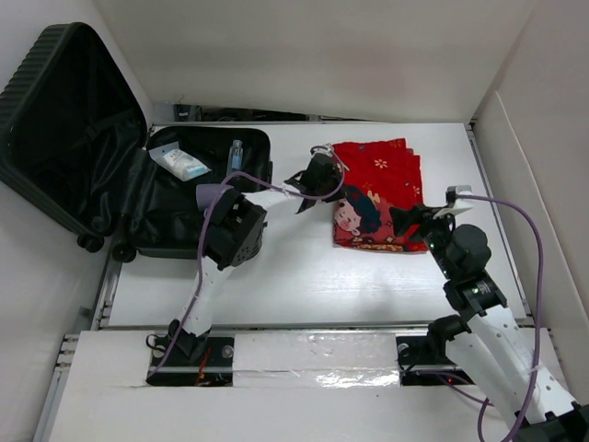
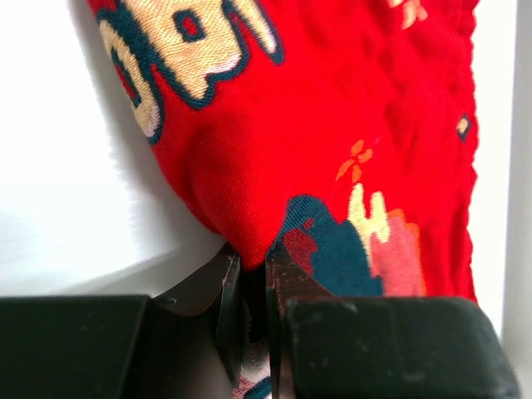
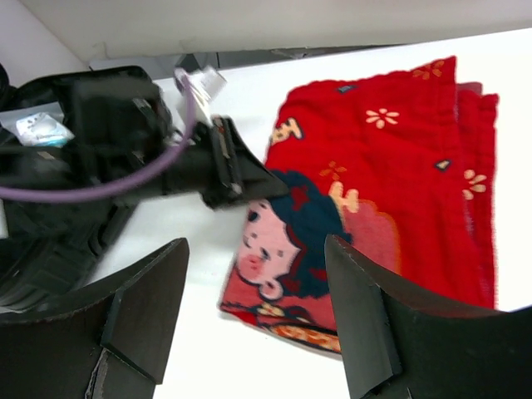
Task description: Pack the luggage
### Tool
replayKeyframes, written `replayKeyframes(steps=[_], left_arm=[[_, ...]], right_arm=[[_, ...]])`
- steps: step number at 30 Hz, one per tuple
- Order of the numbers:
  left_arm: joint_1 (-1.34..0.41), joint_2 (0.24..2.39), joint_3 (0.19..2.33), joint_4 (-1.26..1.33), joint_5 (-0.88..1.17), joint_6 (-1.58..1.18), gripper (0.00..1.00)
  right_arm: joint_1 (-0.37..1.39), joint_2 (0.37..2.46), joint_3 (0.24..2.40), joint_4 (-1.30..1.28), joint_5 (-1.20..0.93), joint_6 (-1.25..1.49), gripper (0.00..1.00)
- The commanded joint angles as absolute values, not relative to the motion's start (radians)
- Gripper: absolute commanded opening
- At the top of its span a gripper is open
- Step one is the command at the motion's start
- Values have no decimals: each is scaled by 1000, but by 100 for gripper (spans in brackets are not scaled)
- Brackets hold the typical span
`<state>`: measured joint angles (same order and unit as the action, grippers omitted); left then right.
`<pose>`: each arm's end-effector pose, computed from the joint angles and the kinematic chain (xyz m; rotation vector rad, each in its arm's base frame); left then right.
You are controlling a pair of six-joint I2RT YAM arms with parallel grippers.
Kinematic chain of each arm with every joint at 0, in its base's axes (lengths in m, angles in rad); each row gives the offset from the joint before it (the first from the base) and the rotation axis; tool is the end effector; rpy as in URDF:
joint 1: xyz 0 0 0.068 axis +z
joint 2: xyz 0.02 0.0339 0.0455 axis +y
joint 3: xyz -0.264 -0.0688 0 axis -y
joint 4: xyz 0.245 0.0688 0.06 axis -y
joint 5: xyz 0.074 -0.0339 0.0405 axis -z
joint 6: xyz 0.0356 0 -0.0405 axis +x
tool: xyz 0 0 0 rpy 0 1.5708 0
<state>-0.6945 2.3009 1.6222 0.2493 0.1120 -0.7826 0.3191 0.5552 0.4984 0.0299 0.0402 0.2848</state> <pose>0.4000 -0.3383 0.1576 -0.0174 2.1599 -1.0224 0.1459 0.0467 0.2957 0.0039 1.6149 0.4364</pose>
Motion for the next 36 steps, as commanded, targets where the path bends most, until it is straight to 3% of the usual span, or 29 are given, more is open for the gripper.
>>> replayKeyframes(steps=[1, 13, 18, 23, 29, 33, 34, 36], left_arm=[[-628, 2057, 1675, 137, 103, -623, 0], [-336, 1617, 1654, -254, 31, -378, 0], [-83, 1465, 1444, -241, 72, -403, 0], [84, 1440, 1258, -239, 9, -425, 0], [169, 1430, 1125, -284, -112, -411, 0], [189, 1427, 1092, -310, -329, -390, 0], [189, 1434, 1095, -313, -360, -396, 3], [209, 1462, 1104, -299, -339, -396, 25]], right_arm=[[304, 549, 492, 94, 12, 287, 72], [304, 462, 497, 52, 8, 282, 72], [304, 466, 506, 40, -28, 278, 72], [304, 488, 503, 49, -23, 273, 72], [304, 520, 526, 20, -41, 261, 72], [304, 514, 525, 20, -46, 259, 72], [304, 512, 523, 20, -46, 259, 72], [304, 512, 519, 32, -55, 259, 72]])
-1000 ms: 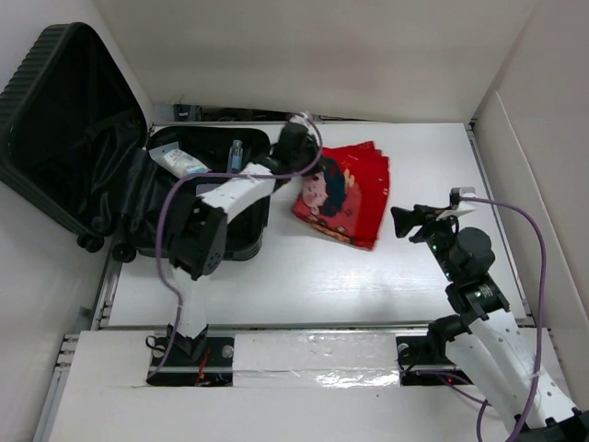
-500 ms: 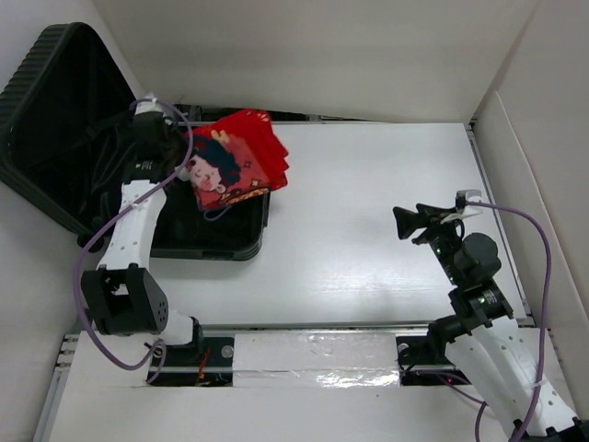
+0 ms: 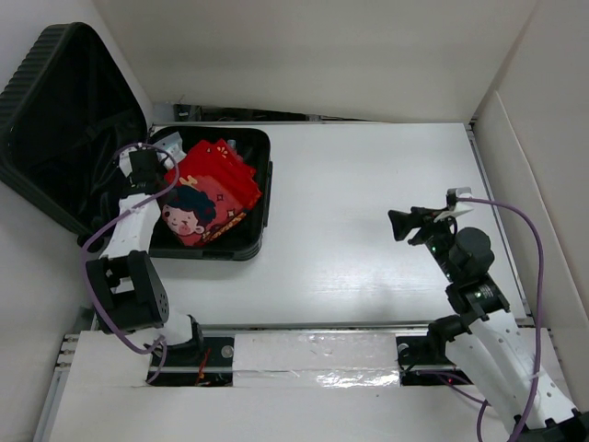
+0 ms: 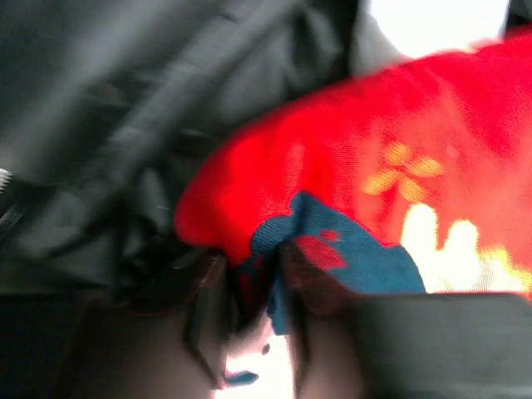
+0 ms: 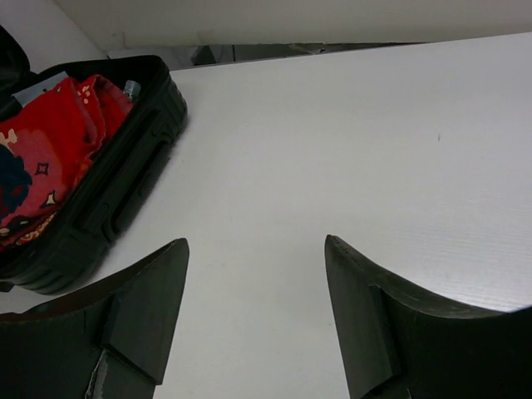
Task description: Pack the luggage
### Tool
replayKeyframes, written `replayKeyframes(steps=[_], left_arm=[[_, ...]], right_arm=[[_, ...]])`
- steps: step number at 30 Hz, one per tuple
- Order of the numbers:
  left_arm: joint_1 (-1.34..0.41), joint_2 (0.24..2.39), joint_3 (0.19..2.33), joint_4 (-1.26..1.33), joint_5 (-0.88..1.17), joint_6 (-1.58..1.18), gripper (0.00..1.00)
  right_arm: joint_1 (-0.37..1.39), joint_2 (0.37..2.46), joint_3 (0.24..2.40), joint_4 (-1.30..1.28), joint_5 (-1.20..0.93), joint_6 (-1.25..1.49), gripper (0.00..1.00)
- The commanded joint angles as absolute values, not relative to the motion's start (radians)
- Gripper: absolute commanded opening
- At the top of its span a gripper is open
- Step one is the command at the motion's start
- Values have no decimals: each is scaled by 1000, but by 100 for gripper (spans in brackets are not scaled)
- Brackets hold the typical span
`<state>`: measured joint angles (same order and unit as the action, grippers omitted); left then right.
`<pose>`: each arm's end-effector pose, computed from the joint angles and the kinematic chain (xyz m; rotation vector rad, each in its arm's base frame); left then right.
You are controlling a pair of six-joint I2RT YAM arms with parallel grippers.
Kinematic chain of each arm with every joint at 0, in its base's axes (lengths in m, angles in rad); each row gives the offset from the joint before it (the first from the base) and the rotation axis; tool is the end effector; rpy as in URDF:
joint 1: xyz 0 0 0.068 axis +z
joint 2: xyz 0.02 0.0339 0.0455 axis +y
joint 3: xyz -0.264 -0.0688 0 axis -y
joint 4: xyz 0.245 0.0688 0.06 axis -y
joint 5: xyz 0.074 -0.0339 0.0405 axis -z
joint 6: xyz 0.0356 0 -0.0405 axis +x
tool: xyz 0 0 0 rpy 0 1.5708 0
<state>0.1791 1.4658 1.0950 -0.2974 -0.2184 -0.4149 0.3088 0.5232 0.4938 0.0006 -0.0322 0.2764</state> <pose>0.3212 0.0660 0.2758 -0.7624 2.0880 0.1151 0.1402 0.0459 0.2950 -0.0516 1.6196 0.4791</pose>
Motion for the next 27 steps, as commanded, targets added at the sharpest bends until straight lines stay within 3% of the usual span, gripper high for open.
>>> replayKeyframes(steps=[1, 3, 4, 5, 10, 11, 14, 18, 20, 22, 24, 25, 27], left_arm=[[222, 1477, 1117, -302, -327, -394, 34], [222, 1509, 1176, -328, -336, -405, 44], [222, 1505, 1193, -348, -342, -413, 56], [222, 1491, 1200, -348, -350, -425, 61], [222, 1295, 1197, -330, -486, -489, 62], [222, 1263, 1192, -324, -521, -492, 61], [222, 1146, 1184, -330, -668, -480, 55], [222, 1051, 1209, -393, -956, -453, 43], [222, 1049, 1216, -465, -1044, -500, 33], [253, 1035, 1184, -444, -1094, -500, 30], [281, 1043, 1187, -431, -1114, -451, 33], [281, 1057, 1192, -423, -1136, -437, 44], [281, 1107, 1213, -405, -1138, -368, 55]], right_arm=[[304, 512, 517, 37, -60, 264, 72], [304, 515, 515, 40, -70, 264, 72], [304, 517, 515, 40, -78, 264, 73], [304, 517, 518, 41, -87, 262, 73], [304, 522, 522, 44, -126, 249, 72], [304, 526, 522, 48, -135, 247, 66], [304, 546, 528, 51, -159, 236, 2], [304, 577, 537, 51, -198, 219, 0], [304, 584, 543, 48, -207, 216, 0], [304, 583, 548, 40, -225, 209, 0], [304, 580, 543, 52, -244, 209, 1], [304, 583, 542, 57, -255, 212, 3], [304, 595, 549, 58, -281, 210, 10]])
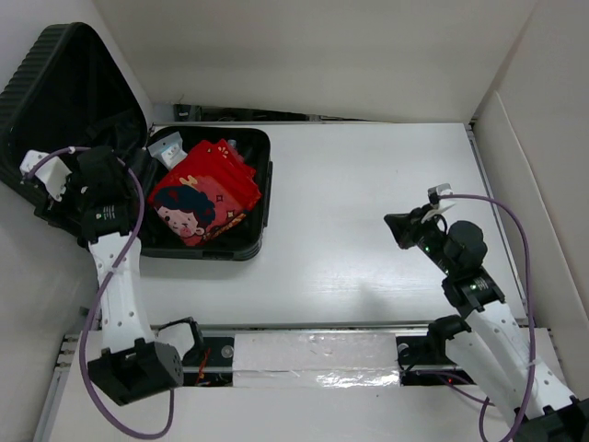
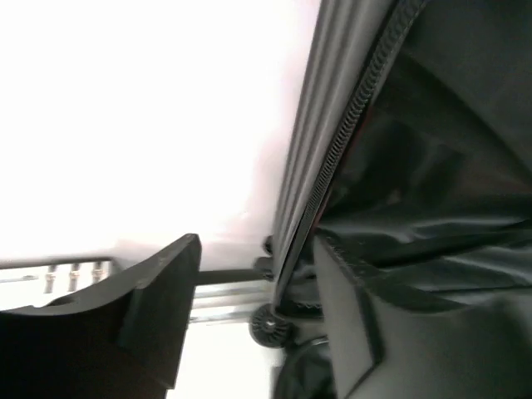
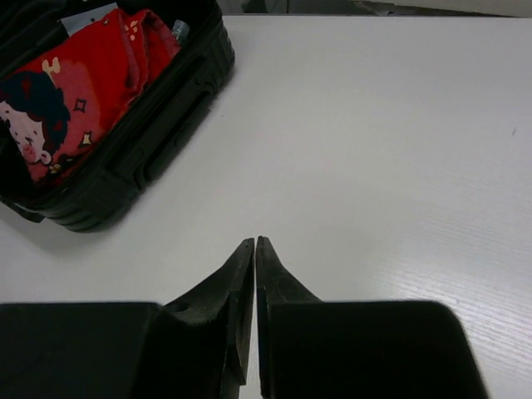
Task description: Pack the luggage
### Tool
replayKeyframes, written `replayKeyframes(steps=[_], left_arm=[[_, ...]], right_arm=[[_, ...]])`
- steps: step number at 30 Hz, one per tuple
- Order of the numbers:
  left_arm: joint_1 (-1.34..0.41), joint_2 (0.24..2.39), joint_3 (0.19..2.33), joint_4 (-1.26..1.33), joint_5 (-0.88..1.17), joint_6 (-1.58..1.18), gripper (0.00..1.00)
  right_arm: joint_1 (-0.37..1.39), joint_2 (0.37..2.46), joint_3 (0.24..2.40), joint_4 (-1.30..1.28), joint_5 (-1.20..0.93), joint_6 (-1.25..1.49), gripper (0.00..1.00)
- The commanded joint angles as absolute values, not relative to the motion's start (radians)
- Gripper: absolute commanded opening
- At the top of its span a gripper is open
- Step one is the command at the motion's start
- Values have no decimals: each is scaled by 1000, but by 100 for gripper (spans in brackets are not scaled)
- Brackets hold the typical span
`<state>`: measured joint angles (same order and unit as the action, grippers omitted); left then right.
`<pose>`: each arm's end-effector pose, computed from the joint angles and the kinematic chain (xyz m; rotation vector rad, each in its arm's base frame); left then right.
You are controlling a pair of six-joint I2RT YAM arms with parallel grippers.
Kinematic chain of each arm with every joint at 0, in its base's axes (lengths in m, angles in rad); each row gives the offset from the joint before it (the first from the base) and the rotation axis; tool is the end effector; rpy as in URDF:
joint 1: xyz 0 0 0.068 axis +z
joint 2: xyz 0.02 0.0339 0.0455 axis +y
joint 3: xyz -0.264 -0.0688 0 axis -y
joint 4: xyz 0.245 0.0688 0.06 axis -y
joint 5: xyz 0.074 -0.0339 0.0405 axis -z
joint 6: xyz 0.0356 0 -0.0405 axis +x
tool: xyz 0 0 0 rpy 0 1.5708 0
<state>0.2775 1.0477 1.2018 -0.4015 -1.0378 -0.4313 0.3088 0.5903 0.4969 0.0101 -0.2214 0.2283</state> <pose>0.1938 0.0871 0.4165 -1.2330 1.2641 0.8222 0.1487 0.0556 0.2883 -0.2388 1.6687 0.5891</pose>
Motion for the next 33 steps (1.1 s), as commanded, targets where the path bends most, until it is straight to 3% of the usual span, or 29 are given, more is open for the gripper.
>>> replayKeyframes(steps=[1, 5, 10, 13, 15, 17, 22, 27, 29, 31, 33], left_arm=[[307, 1126, 1224, -406, -1118, -354, 58], [376, 1167, 1226, -379, -1014, -336, 57], [414, 1290, 1391, -452, -902, -347, 47], [414, 1301, 1413, -454, -890, -359, 26], [414, 1283, 1379, -446, -862, -362, 6], [355, 1267, 1335, -425, -876, -368, 0], [96, 1168, 1221, -339, -971, -293, 0], [-309, 984, 1085, -391, -982, -349, 0], [-356, 921, 1025, -428, -922, -389, 0], [-356, 821, 938, -407, -731, -378, 0], [-356, 740, 902, -408, -527, -342, 14]], right_arm=[[304, 609, 554, 54, -307, 201, 13], [304, 637, 560, 55, -321, 195, 39], [304, 644, 558, 64, -334, 195, 40], [324, 652, 557, 71, -327, 195, 40], [334, 669, 561, 69, -325, 195, 40], [345, 683, 577, 55, -315, 181, 40], [390, 735, 578, 63, -220, 178, 40], [463, 810, 592, 69, -144, 170, 40], [489, 837, 601, 71, -98, 166, 41], [525, 856, 606, 77, -51, 164, 41], [534, 882, 607, 86, -28, 166, 46]])
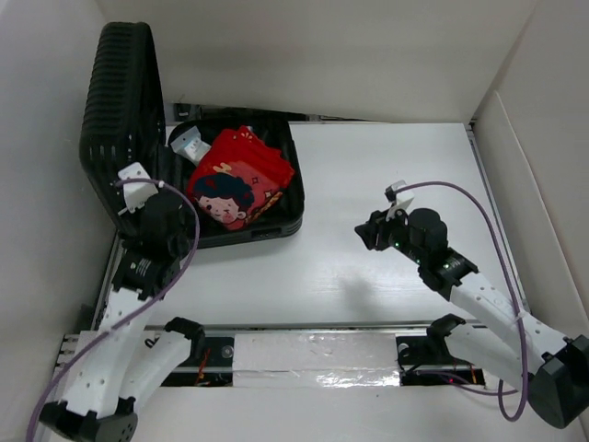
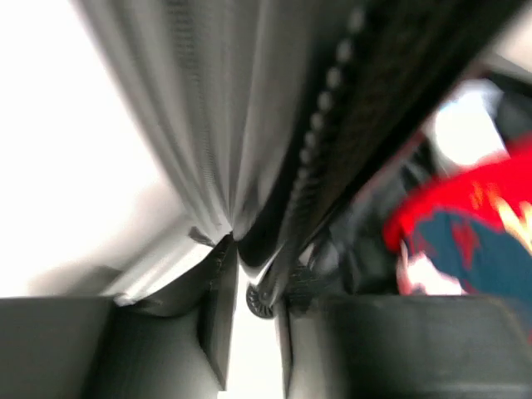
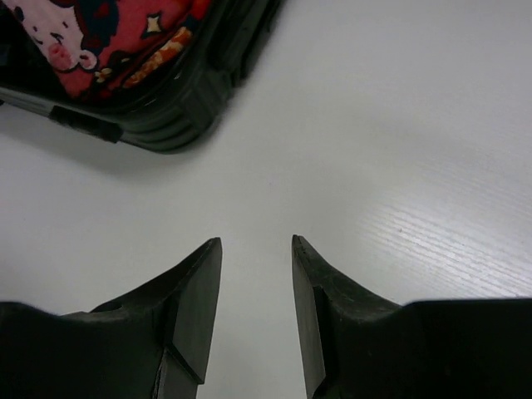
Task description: Pack the luggage
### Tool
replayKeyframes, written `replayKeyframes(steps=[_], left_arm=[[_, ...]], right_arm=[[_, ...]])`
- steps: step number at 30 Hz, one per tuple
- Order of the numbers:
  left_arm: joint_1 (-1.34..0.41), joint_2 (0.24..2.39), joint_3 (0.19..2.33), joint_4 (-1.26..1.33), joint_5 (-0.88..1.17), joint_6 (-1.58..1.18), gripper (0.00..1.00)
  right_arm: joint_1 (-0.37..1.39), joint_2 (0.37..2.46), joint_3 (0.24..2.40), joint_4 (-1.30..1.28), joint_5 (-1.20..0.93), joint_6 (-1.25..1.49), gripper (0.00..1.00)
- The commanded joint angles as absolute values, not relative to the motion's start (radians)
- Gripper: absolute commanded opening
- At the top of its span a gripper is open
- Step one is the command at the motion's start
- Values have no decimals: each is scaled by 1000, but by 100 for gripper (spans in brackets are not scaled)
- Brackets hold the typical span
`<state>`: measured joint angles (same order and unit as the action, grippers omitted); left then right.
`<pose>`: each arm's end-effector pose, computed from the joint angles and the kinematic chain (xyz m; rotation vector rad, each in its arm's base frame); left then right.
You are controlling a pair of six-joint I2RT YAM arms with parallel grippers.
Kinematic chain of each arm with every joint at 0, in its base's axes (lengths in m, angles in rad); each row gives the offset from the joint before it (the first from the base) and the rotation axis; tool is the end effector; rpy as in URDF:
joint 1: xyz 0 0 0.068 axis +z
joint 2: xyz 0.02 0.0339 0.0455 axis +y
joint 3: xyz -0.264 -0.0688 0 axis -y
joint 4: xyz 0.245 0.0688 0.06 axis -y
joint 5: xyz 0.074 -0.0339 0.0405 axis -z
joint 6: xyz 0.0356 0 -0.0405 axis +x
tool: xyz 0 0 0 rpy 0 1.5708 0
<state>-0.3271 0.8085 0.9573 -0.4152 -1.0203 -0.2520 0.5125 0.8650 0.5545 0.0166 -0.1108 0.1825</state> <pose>0.1617 -0.0228 0.3757 -0.6215 1.6203 0.5078 0.1768 0.1040 0.2650 -0.3897 1.8637 0.5800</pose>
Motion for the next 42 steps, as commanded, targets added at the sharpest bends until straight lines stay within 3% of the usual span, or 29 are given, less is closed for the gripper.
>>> replayKeyframes(steps=[1, 2, 3, 4, 5, 6, 8, 10, 11, 15, 20, 24, 25, 26, 29, 32, 38, 39, 41, 42], left_arm=[[-356, 712, 899, -408, -468, -322, 23], [-356, 691, 899, -405, -404, -274, 38], [-356, 652, 911, -411, -294, -252, 40], [-356, 638, 919, -404, -263, -235, 36], [-356, 631, 926, -391, -247, -209, 13], [-356, 638, 949, -384, -253, -201, 6], [-356, 679, 977, -388, -288, -201, 0], [-356, 753, 1009, -405, -330, -222, 0], [-356, 768, 1011, -403, -350, -233, 0], [-356, 810, 999, -373, -443, -241, 0], [-356, 856, 1017, -370, -411, -258, 0], [-356, 807, 1023, -416, -654, -313, 0], [-356, 798, 1031, -437, -713, -325, 7], [-356, 790, 1040, -455, -771, -363, 28], [-341, 788, 1113, -544, -922, -414, 64], [-316, 807, 1175, -639, -952, -434, 68], [-307, 738, 1238, -825, -957, -552, 65], [-307, 729, 1239, -859, -989, -580, 63], [-307, 719, 1223, -954, -1028, -655, 61], [-307, 716, 1213, -960, -1031, -658, 60]], right_arm=[[547, 894, 606, 93, -12, 173, 47], [557, 905, 604, 100, -8, 175, 48], [557, 928, 606, 107, -6, 178, 48], [557, 942, 607, 112, -5, 182, 48], [557, 954, 610, 120, -5, 187, 48], [567, 981, 614, 132, -8, 193, 49], [577, 1008, 621, 138, -11, 202, 49], [577, 1060, 627, 187, 27, 237, 53], [577, 1081, 640, 193, 44, 245, 64], [542, 1245, 787, 179, 8, 253, 80], [506, 1534, 1075, 103, -159, 264, 82], [578, 1574, 1075, 175, -109, 262, 81], [578, 1571, 1074, 176, -95, 261, 81], [578, 1568, 1074, 176, -95, 256, 81], [551, 1577, 1088, 166, -109, 232, 80], [540, 1643, 1137, 123, -171, 203, 79], [563, 1750, 1193, 123, -193, 213, 68], [563, 1755, 1193, 135, -198, 213, 58], [563, 1767, 1198, 138, -218, 213, 49], [563, 1779, 1197, 150, -230, 209, 27]])
